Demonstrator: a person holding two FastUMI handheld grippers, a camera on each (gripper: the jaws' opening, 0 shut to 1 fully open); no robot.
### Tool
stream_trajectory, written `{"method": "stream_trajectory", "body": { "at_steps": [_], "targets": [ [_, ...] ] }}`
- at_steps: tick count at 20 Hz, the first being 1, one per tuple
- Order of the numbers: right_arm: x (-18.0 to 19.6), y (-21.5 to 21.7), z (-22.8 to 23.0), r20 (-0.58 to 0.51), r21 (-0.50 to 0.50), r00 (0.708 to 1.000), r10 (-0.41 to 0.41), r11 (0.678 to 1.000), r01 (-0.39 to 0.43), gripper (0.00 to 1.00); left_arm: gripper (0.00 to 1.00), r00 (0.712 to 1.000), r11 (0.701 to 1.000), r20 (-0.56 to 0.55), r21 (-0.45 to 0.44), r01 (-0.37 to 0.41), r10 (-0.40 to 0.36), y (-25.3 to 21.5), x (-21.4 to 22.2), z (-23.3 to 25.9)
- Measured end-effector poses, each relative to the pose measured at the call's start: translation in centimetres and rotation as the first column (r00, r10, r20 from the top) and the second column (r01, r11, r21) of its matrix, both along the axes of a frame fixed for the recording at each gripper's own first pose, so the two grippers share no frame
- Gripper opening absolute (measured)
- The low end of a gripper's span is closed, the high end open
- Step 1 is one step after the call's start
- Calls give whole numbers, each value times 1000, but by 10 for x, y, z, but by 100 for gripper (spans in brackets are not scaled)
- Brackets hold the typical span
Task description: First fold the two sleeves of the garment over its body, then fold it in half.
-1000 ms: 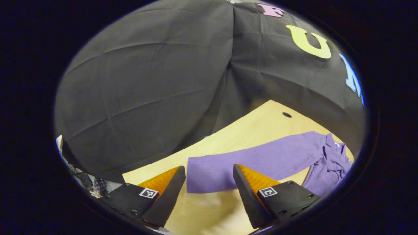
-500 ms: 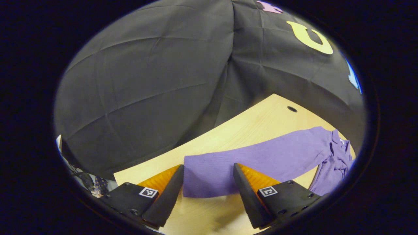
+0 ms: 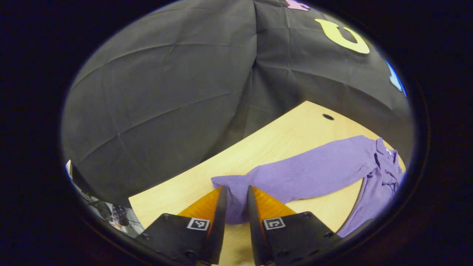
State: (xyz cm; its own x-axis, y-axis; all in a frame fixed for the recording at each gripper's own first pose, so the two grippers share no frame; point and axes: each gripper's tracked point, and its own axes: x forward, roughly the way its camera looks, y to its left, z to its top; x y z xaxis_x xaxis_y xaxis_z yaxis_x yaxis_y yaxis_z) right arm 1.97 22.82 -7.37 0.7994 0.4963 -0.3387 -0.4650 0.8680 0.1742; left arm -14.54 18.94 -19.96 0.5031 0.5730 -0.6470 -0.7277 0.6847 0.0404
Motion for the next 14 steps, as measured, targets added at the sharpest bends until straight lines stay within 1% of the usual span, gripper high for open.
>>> {"method": "stream_trajectory", "body": {
  "at_steps": [2,3,4,6,7,8,9,11,14],
  "targets": [
    [0,-10,-2,-4,5,1000,-21,1000,21,96,26,999,1000,-19,-1,29,-29,-4,1,-4],
    [-1,-14,-4,-8,10,999,-33,999,33,96,26,999,1000,-16,-4,28,-28,-8,2,-2],
    [-1,-21,-5,-13,15,999,-47,999,47,96,13,1000,999,-10,-19,27,-27,-7,4,-3],
    [-2,-37,-9,-22,22,997,-80,997,80,96,13,1000,998,-3,-55,13,-14,-10,2,2],
    [-1,-47,-12,-24,26,995,-99,995,100,96,13,1000,998,0,-57,-1,1,-10,4,6],
    [-2,-58,-13,-29,28,992,-120,992,121,96,6,1000,998,11,-58,4,-3,-11,4,12],
    [-3,-68,-16,-34,30,989,-141,989,142,96,6,1000,999,18,-45,17,-16,-12,7,19],
    [-4,-91,-24,-45,27,981,-187,982,189,96,6,997,997,29,6,75,-75,-16,15,37],
    [-7,-123,-38,-58,11,969,-240,971,241,96,6,979,980,63,70,187,-192,-40,47,77]
  ]
}}
